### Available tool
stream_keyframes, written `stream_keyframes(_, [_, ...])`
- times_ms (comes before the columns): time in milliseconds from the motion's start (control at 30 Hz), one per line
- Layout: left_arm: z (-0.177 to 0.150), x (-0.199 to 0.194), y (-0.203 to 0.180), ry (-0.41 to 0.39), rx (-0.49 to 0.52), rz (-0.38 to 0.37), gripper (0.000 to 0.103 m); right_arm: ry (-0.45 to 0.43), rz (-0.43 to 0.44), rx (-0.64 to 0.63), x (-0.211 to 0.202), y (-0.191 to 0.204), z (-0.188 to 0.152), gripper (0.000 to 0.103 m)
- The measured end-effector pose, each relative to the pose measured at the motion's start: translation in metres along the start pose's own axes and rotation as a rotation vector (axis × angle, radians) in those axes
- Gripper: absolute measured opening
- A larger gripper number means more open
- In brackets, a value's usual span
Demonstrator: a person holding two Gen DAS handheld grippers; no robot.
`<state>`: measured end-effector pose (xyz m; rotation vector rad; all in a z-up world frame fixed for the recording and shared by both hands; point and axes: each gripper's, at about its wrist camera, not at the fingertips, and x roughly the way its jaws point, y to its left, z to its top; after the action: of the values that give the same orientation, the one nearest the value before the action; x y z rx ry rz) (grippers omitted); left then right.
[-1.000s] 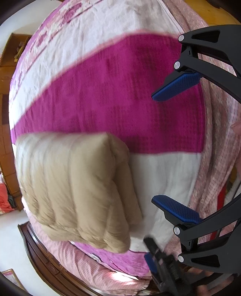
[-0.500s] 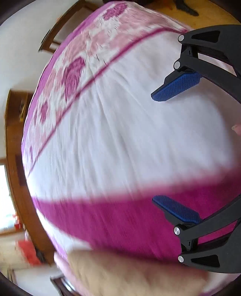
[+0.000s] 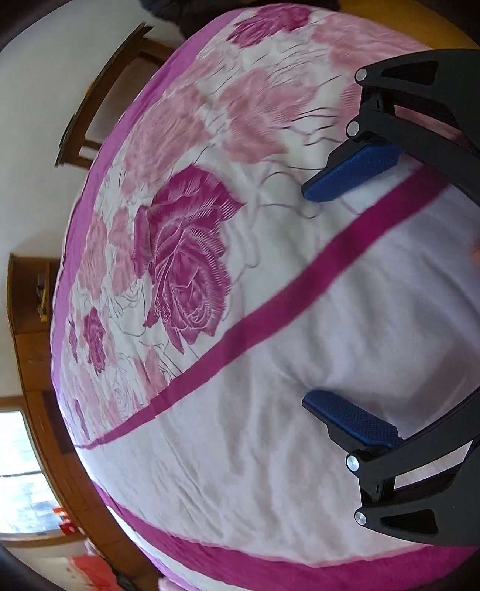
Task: Fold large clothes
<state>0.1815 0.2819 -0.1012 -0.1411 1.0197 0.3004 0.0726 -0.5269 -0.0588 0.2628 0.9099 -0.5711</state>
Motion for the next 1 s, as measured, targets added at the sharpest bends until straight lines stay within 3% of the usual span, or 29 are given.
stream_keyframes(233, [0.0026, 0.0022, -0.0019, -0.013, 0.013, 0.014, 0.100, -0.028, -0.018, -0.051, 0.0023, 0.0049, -0.0037, 0.099])
stream_keyframes(1000, [-0.0005, -0.0004, -0.0005, -0.023, 0.010, 0.012, 0.100, -0.029, -0.008, -0.045, 0.0017, 0.0035, -0.0042, 0.099])
